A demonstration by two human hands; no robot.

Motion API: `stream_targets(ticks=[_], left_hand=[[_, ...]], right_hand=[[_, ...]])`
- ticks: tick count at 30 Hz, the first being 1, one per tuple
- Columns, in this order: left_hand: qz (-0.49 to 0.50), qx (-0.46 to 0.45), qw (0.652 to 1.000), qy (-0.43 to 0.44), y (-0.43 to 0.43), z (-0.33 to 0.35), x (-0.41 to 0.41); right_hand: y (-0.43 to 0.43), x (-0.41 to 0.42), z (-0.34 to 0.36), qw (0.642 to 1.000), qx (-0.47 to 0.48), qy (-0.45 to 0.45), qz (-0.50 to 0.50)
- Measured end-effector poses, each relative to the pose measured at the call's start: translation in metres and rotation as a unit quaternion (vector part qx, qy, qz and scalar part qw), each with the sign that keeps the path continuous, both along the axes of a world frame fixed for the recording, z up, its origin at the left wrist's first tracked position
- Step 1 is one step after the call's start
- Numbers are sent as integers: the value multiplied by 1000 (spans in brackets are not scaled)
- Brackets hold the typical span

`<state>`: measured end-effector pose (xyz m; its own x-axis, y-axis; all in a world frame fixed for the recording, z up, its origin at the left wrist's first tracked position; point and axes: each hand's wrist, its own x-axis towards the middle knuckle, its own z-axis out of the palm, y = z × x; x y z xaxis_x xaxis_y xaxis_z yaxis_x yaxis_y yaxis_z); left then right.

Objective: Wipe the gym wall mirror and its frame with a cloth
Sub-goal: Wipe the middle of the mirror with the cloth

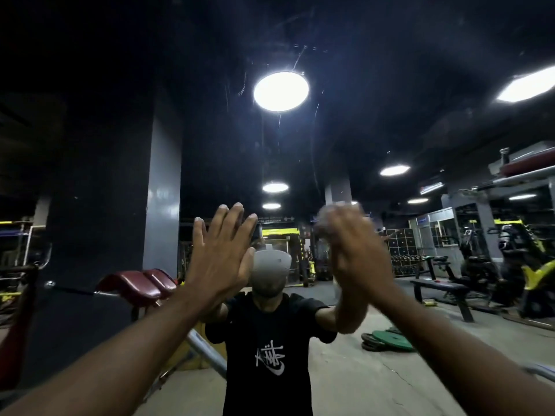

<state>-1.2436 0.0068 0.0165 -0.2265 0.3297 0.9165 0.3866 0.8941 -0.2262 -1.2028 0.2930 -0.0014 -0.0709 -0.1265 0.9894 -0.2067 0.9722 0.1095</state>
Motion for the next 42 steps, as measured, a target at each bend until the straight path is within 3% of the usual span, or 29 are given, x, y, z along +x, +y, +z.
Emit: stream_targets(ticks=[1,3,4,6,8,10,12,14,16,17,19,22,24,25,26,28,30,31,33,35,38,40,42], left_hand=[[-7,-15,1000,8,4,-1,1],[-27,-61,998,23,20,1,4],[-32,-79,996,28,31,2,4],[-34,-81,996,23,54,5,5],[-27,-64,997,12,72,8,6],[-27,-47,999,4,80,9,4],[-39,-26,999,14,84,8,2],[-50,-16,998,25,90,12,2],[-59,-9,998,33,101,20,3],[-62,-6,997,40,108,29,5],[-70,3,997,42,121,48,9],[-51,18,998,43,143,67,13],[-50,34,997,38,147,67,16],[-49,38,997,37,149,66,17],[-50,40,997,38,148,66,19],[-49,44,996,54,147,77,22],[-47,57,995,67,152,96,25],[-45,60,995,62,156,105,25],[-38,56,997,43,164,117,24],[-30,58,997,44,168,119,20],[-33,68,996,57,168,117,14],[-35,67,995,58,167,119,13],[-32,67,996,55,167,119,13]], right_hand=[[19,3,5,994,-109,12,8],[26,3,14,949,-312,36,21],[14,2,16,933,-358,43,17],[-16,0,11,955,-292,49,6],[-27,0,0,992,-125,9,13],[-4,5,4,1000,6,-29,7],[36,8,18,1000,11,-23,-14],[73,12,40,986,-156,51,9],[89,14,60,925,-362,114,32],[86,12,67,904,-406,131,17],[63,4,71,931,-342,130,-13],[40,-2,52,997,-68,27,-2],[67,12,63,998,61,2,17],[87,18,73,997,77,17,19],[106,21,84,998,47,47,17],[139,21,114,985,-128,117,8],[139,16,137,938,-323,128,8],[125,10,142,919,-375,122,15],[82,4,144,935,-334,119,12],[52,-3,133,986,-136,96,-15],[89,9,147,993,114,41,-15],[137,14,172,990,94,94,-58],[171,17,203,979,-137,137,-62]])
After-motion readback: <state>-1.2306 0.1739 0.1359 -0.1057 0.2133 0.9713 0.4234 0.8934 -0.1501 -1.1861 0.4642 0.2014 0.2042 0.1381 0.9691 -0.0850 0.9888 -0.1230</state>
